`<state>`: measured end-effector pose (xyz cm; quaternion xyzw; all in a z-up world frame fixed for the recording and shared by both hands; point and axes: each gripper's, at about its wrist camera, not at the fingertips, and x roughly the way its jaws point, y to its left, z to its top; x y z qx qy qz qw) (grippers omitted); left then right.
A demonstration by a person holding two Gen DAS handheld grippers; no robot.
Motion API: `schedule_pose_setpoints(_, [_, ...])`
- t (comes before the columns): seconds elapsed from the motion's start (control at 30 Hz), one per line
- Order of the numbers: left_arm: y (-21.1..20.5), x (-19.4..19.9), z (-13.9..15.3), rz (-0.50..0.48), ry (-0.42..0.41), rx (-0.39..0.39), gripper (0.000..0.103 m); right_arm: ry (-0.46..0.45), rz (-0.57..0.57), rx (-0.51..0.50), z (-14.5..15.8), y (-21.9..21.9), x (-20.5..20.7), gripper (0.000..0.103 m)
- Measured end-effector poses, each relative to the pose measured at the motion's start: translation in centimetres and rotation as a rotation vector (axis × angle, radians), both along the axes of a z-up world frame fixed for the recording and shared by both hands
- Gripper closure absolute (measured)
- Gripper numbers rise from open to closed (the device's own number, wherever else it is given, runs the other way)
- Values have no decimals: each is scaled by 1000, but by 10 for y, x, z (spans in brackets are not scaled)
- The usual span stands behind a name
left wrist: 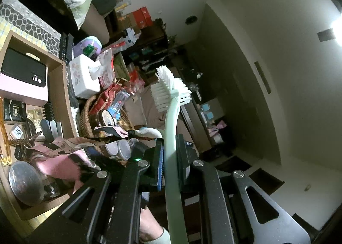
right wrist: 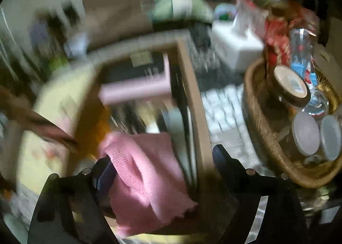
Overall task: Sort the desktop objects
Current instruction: 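Lower the pink cloth into the box and open the right gripper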
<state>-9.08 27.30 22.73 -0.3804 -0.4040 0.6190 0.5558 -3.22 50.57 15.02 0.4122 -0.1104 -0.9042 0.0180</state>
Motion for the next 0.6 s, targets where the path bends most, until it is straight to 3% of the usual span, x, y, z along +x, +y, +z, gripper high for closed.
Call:
schedule_pose_setpoints(0.03, [0,-1,-2,2,-4,-4,93,9,-12,-18,-1,3,2,7])
schedule_pose_setpoints(0.1, [-1,-3,-8,7,-23,-1,93,-71,-15,-18,-9,7,-5,10])
schedule_pose_setpoints(0.2, [1,-5,-14,9,-39,2,93,59,-12,-159,5,21,11,9])
schedule_pose_setpoints(0.3, [3,-8,-19,16,-51,4,93,101,38,-219,10,20,16,9])
schedule_pose_setpoints(0.47, [6,-16,-31,37,-66,-16,93,214,149,-228,25,1,27,9])
schedule_pose_setpoints(0.6, [11,-20,-42,38,-87,-15,93,257,241,-124,38,-30,21,9])
